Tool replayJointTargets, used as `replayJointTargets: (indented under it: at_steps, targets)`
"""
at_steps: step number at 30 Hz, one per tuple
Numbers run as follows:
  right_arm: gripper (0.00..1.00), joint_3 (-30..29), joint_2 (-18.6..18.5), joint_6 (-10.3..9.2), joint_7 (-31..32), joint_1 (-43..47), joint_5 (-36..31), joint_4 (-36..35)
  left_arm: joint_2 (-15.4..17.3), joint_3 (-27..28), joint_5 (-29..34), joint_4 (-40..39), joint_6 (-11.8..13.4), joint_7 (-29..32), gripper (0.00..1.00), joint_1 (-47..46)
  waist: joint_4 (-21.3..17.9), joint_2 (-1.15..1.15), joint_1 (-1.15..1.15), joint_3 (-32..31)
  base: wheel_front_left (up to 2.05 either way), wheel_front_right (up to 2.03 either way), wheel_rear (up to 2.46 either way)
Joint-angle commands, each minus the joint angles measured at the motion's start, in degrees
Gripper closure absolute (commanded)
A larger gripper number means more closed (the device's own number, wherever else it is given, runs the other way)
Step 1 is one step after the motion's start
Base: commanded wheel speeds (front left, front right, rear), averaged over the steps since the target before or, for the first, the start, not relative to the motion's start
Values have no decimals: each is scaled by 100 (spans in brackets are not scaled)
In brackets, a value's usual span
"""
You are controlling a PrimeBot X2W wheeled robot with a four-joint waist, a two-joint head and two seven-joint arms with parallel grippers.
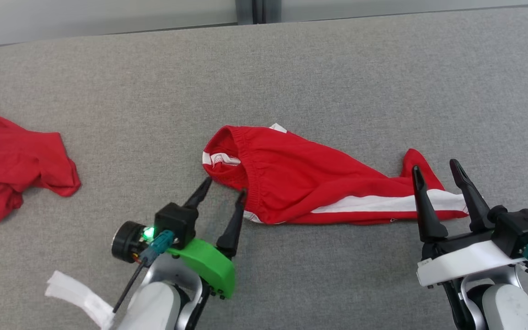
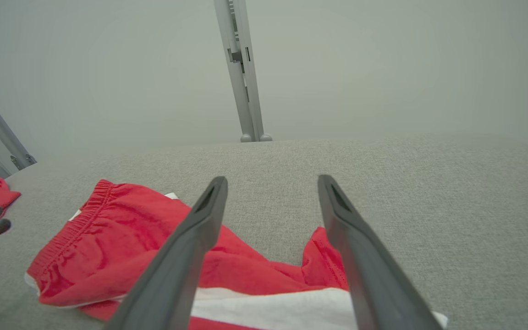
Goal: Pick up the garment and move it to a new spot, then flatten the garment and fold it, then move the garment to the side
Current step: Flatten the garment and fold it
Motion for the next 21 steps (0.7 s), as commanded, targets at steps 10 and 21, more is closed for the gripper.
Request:
replayJointTargets:
  at_steps: [10, 21]
  targets:
    - [0, 48, 16, -8, -68, -214, 108, 111, -77, -247, -805, 594, -223, 890, 100, -635, -327, 0, 0, 332, 0, 0, 0]
    - [0, 23, 62, -8, -177, -335, 159, 250, -80, 205, -1150, 929, -78, 77, 100, -1368, -531, 0, 0, 517, 0, 0, 0]
